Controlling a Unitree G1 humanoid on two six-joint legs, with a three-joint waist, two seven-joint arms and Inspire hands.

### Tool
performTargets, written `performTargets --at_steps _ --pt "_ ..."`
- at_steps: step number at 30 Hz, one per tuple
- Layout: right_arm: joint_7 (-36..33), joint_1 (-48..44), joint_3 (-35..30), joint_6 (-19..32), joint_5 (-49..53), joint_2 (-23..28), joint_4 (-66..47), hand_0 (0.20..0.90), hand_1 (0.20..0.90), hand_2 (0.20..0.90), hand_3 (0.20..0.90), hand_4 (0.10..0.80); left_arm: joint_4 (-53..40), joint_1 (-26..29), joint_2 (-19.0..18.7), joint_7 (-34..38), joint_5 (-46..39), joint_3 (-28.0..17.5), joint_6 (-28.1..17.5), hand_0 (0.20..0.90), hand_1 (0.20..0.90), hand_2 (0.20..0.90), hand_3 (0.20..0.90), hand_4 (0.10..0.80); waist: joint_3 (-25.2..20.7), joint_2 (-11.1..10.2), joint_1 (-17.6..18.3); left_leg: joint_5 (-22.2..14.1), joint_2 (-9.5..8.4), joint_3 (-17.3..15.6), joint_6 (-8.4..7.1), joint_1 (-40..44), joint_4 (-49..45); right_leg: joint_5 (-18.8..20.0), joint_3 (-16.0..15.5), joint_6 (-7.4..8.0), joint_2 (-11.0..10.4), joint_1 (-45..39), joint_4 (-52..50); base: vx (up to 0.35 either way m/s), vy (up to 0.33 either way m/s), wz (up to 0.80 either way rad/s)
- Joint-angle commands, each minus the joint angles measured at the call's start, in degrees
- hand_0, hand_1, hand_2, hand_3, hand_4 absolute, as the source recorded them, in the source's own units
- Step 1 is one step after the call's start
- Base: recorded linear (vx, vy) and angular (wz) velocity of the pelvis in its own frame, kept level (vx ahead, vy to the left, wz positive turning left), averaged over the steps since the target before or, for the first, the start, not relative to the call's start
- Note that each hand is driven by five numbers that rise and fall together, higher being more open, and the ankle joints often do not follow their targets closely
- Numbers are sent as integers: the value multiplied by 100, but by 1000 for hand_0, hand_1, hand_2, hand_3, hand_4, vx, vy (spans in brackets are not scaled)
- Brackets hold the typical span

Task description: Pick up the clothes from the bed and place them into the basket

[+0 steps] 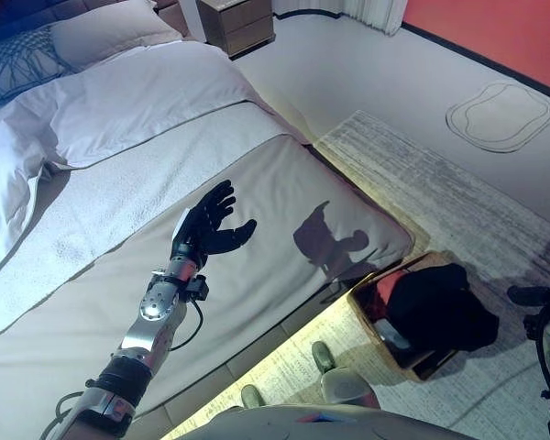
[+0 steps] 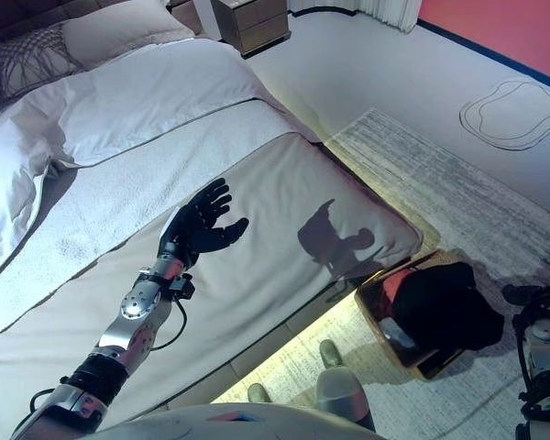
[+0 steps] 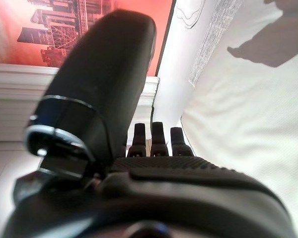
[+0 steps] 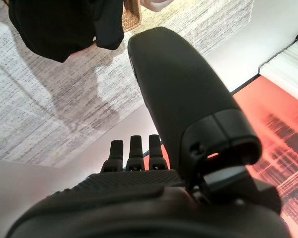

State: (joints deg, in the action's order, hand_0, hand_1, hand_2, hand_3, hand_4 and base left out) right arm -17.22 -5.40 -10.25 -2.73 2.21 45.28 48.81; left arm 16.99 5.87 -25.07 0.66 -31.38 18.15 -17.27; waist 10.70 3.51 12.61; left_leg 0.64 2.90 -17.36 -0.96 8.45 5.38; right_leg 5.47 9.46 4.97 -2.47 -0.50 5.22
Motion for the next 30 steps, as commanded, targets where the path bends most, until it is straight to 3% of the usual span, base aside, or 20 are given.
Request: performTargets --at_steps 1,4,10,21,30 --pt "-234 -396 136 689 383 392 -719 900 900 900 900 800 -72 142 -8 -35 46 -284 -548 900 900 900 900 800 -317 -250 -152 -614 31 303 43 69 -170 -42 -202 64 3 74 -103 62 -13 5" --pt "457 -272 31 808 1241 -59 -1761 900 900 900 900 800 62 67 39 -61 62 -385 -568 900 900 900 900 800 -321 -252 -156 -585 29 421 50 77 -145 -71 -227 50 -13 65 -144 32 -8 1" --pt "913 94 729 1113 955 -1253 -3501 900 900 900 900 800 485 47 434 -236 323 -500 -435 900 900 900 900 800 -309 -318 -257 -504 -16 761 66 23 -96 -138 -319 21 -46 19 -182 9 -24 18" --pt "1604 -152 2287 1261 828 -2056 -3142 900 900 900 900 800 768 -136 600 -481 311 -300 -379 900 900 900 900 800 -336 -415 -862 -430 -46 1278 29 13 -83 -217 -829 -22 -223 -329 -38 39 -4 29" --pt "1738 -170 2576 1424 857 -2242 -3051 900 900 900 900 800 1001 -434 470 -763 278 -477 -269 900 900 900 900 800 -421 -495 -1277 -350 -96 1591 38 -23 -45 -298 -1296 2 -335 -531 -22 39 -8 23"
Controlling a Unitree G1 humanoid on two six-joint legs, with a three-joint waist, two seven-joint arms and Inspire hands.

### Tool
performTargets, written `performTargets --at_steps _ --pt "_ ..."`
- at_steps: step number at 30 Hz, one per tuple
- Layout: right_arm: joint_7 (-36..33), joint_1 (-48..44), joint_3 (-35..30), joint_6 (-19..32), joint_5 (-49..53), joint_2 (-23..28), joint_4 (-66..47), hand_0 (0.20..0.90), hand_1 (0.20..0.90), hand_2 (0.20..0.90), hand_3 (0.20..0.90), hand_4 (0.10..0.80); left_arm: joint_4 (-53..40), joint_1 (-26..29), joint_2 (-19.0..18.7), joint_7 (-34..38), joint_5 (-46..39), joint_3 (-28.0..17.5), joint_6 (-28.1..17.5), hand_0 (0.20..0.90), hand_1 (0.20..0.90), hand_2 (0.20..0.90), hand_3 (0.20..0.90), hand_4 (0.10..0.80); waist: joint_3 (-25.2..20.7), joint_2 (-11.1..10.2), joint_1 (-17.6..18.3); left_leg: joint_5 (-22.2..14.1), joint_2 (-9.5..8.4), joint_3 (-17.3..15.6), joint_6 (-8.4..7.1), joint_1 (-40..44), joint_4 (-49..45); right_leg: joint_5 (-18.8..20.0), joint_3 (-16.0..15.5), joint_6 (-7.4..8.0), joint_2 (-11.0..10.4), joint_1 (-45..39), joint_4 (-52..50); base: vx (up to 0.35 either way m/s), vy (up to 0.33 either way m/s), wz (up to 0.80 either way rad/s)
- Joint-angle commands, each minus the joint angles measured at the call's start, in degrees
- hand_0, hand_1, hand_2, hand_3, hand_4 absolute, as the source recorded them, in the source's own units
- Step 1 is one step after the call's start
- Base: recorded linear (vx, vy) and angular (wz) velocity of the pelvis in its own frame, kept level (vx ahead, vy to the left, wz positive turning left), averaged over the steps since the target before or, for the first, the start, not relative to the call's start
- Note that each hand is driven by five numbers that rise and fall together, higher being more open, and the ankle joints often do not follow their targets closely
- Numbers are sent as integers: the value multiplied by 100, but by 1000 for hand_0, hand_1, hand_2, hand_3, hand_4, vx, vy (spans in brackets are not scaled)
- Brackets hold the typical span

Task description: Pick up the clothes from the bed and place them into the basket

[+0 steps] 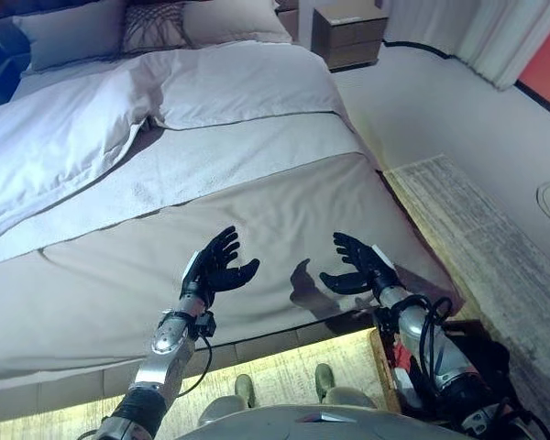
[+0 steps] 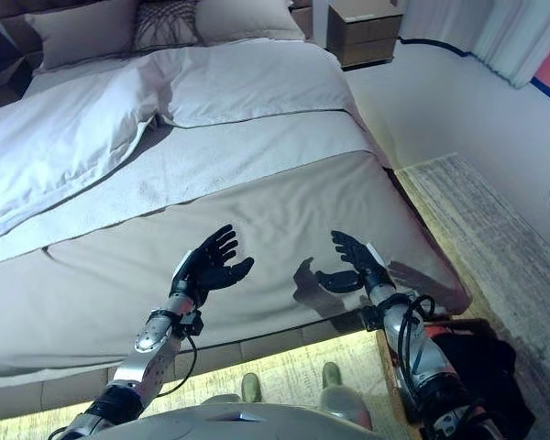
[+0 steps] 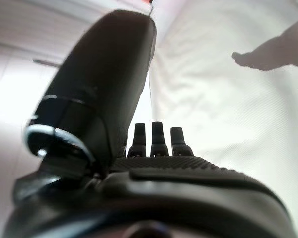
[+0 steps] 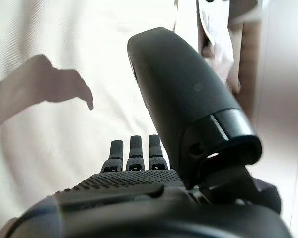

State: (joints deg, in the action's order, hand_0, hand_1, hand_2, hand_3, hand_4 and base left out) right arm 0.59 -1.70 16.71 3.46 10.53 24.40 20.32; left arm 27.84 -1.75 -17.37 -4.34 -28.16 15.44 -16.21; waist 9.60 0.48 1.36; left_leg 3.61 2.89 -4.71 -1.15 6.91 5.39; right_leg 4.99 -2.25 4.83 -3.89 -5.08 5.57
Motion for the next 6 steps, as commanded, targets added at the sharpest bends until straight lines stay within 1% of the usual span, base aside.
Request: performTargets --at_steps 1,6 --pt "-63 -537 -121 825 11 -173 -214 900 900 900 900 800 -86 288 -305 -302 -47 -225 -375 900 900 900 900 800 -300 -197 -189 -638 -97 349 59 129 -45 -258 -175 16 -203 -101 -57 26 -12 28" --pt "-62 -449 -112 937 -46 -246 -254 900 900 900 900 800 -62 82 -292 -435 -28 -336 -370 900 900 900 900 800 -289 -221 -338 -601 -93 454 51 134 -39 -295 -386 32 -245 -221 -57 24 -10 25"
